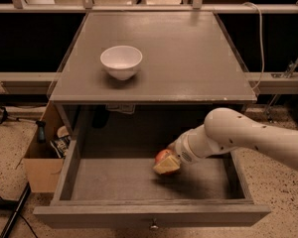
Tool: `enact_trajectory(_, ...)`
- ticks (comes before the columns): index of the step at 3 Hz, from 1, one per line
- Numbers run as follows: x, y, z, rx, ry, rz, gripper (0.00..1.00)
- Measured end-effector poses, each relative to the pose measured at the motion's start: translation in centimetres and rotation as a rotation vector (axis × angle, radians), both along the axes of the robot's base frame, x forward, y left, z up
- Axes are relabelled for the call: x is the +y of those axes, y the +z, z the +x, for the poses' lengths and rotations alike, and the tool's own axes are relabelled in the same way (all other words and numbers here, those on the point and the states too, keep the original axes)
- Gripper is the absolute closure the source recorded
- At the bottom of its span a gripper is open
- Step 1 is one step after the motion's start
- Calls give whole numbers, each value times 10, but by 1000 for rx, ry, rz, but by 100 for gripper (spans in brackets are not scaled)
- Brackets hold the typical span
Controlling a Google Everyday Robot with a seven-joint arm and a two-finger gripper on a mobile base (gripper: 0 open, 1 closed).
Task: Place apple into top drawer
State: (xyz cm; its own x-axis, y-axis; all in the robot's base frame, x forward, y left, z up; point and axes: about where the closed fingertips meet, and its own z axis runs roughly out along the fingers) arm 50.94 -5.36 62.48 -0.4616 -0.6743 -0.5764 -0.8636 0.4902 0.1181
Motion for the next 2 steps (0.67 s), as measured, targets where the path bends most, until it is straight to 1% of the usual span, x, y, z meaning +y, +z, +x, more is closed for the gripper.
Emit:
enact_trajectory(1, 0, 0, 0, 0, 0, 0, 0)
enact_trajectory(2, 0, 0, 0, 0, 0, 0, 0)
